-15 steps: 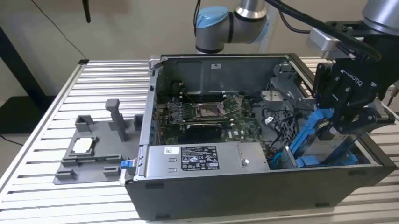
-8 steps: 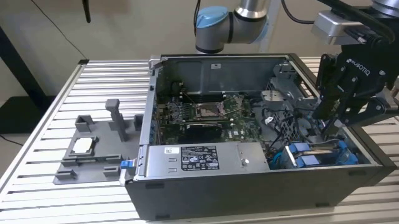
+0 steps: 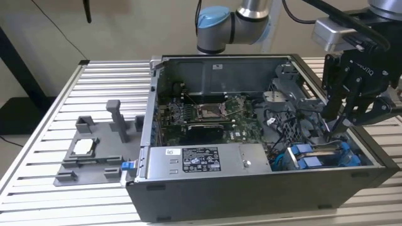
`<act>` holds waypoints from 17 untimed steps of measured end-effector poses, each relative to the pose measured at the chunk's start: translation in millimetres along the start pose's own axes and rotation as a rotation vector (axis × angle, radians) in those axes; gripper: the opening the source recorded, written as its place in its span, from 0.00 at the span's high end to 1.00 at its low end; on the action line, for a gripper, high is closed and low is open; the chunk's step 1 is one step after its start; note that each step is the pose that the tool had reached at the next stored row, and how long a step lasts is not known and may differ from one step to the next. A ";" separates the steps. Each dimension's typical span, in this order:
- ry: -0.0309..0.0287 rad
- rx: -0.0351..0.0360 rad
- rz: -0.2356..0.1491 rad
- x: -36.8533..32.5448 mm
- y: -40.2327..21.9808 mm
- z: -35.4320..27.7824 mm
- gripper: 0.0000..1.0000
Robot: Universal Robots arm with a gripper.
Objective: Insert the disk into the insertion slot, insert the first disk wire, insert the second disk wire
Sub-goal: 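Insert the disk into the insertion slot, then insert the first disk wire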
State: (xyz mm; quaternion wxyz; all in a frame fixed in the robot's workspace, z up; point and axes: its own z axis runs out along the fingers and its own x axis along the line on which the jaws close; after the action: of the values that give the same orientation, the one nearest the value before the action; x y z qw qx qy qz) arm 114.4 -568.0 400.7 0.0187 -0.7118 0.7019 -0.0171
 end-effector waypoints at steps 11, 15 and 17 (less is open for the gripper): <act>-0.0015 0.0829 -0.049 -20.4 0.1 7.3 0.59; -0.0024 0.1097 -0.071 -27.7 0.2 10.7 0.59; -0.0040 0.1128 -0.088 -28.9 0.1 13.1 0.59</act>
State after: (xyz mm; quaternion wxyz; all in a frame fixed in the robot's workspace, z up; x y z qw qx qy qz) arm 114.5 -539.1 387.7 0.0594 -0.7398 0.6679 -0.0560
